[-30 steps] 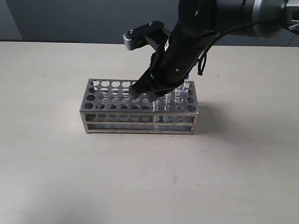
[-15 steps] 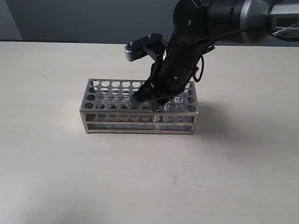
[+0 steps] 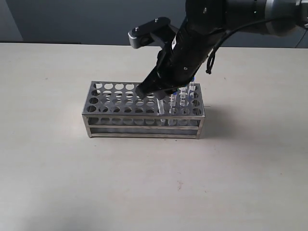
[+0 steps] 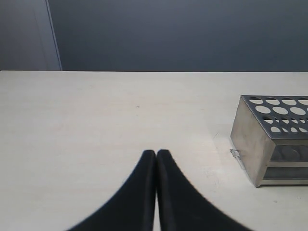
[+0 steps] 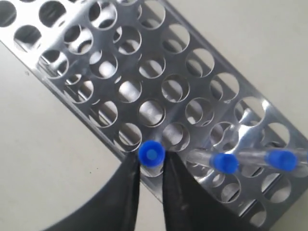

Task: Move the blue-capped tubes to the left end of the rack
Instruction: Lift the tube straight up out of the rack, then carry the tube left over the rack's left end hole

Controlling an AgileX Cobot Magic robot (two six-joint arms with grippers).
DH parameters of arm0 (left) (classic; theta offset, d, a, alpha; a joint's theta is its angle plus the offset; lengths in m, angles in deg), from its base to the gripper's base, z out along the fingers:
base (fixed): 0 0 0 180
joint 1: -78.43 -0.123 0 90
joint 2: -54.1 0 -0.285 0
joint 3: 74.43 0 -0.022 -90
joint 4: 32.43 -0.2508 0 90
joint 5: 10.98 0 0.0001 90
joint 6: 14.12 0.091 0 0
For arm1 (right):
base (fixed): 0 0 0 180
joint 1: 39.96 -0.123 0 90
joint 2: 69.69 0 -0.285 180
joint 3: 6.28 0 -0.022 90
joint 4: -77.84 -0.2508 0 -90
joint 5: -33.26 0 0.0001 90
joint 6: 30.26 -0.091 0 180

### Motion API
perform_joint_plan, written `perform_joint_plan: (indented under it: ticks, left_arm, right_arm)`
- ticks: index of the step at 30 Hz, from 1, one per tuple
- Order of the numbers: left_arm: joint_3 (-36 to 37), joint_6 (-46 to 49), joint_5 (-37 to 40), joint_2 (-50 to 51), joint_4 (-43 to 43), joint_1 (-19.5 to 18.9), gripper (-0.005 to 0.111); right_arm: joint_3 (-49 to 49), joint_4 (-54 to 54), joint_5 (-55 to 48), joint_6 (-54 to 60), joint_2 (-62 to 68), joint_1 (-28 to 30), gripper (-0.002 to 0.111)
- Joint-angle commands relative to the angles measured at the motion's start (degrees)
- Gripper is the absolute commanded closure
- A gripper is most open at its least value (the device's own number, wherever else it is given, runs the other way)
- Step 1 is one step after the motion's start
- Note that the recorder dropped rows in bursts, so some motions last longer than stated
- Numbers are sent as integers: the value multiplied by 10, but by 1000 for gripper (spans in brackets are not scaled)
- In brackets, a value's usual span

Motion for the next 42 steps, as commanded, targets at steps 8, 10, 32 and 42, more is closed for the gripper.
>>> perform_joint_plan:
  ticks: [8,10,32,42]
  left_arm:
    - [-2,0,-4,-2,2,4,106]
    - [-2,0,-4,-2,2,4,106]
    - [-2,0,-4,-2,2,4,106]
    - [-2,0,-5,-2,1,4,106]
  right_arm:
    - [-1,11,32,0,-52,0,109]
    - [-1,11,50,0,-56,0,109]
    - [295,-147,-31,133,142,0,109]
    - [392,-171,-58,147,220,-22,109]
